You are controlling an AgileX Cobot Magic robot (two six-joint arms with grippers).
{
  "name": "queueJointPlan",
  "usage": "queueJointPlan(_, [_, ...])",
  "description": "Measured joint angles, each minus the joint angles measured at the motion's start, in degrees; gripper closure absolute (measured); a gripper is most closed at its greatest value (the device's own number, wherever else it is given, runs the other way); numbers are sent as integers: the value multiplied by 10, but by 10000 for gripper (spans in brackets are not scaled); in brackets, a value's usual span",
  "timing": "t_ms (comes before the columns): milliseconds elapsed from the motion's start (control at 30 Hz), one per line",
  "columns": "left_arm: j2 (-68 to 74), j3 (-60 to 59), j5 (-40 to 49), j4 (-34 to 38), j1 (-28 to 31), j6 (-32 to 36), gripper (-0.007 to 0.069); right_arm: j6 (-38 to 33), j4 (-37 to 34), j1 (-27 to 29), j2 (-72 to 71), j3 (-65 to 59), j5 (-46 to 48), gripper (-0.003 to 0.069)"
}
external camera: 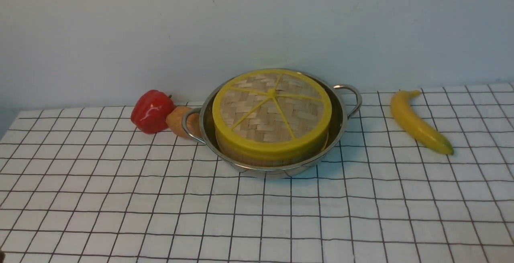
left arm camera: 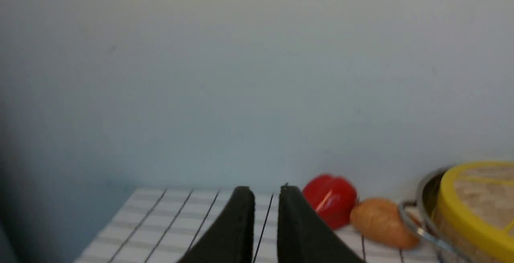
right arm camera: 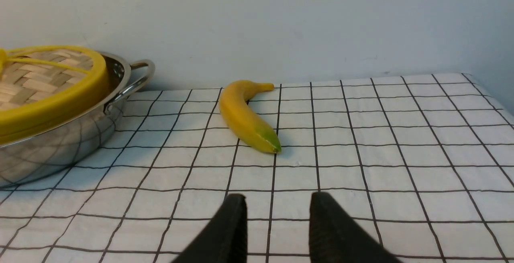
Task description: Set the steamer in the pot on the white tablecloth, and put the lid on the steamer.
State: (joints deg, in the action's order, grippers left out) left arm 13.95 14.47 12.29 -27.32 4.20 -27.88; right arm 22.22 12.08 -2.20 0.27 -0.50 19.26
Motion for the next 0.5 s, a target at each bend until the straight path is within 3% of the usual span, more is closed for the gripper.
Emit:
queueJointPlan(133, [2, -15, 94, 9, 0, 0, 526, 0, 0, 0, 0, 0, 0, 419])
queueJointPlan(300, [13, -40, 108, 25, -1, 5, 515, 0, 0, 0, 0, 0, 0, 419])
queueJointPlan(433, [3, -74, 105, 99, -19, 101, 507, 0, 0, 0, 0, 0, -1, 419])
queueJointPlan(500, [-13, -94, 99, 190, -34, 250, 505, 0, 0, 0, 0, 0, -1, 419])
